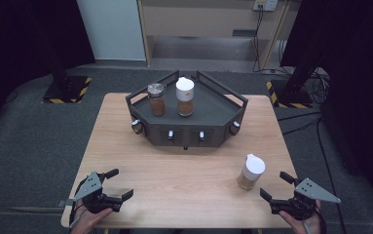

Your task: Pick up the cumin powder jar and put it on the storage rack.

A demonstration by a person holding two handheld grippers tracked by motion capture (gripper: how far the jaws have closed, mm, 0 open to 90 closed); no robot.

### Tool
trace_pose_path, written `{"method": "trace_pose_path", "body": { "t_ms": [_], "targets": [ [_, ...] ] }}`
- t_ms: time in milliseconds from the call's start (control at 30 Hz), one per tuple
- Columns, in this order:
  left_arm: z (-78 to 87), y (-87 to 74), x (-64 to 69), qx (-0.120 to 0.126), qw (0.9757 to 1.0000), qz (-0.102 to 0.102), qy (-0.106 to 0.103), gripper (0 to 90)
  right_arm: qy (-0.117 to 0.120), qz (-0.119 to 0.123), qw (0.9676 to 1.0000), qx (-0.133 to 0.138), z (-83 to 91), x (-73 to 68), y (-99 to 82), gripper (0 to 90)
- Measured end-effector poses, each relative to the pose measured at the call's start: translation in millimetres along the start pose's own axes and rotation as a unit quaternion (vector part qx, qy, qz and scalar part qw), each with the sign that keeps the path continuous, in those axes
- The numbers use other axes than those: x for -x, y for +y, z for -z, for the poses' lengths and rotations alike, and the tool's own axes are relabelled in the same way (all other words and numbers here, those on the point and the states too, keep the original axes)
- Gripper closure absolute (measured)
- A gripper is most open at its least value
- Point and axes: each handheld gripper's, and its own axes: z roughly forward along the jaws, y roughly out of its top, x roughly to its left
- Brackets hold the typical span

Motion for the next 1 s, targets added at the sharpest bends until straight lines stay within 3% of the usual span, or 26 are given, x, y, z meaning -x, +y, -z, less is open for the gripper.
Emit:
{"method": "trace_pose_path", "body": {
  "t_ms": [500,1000],
  "targets": [
    [0.8,-0.3,0.2,0.000,1.0000,0.003,0.005,1.5,0.005,-0.002,1.0000,-0.003,0.5,1.1,18.0,2.9],
    [2.0,-0.9,1.5,0.003,0.9999,0.001,0.013,1.2,0.011,0.000,0.9995,-0.029,-29.0,1.7,35.9,3.5]
  ]
}}
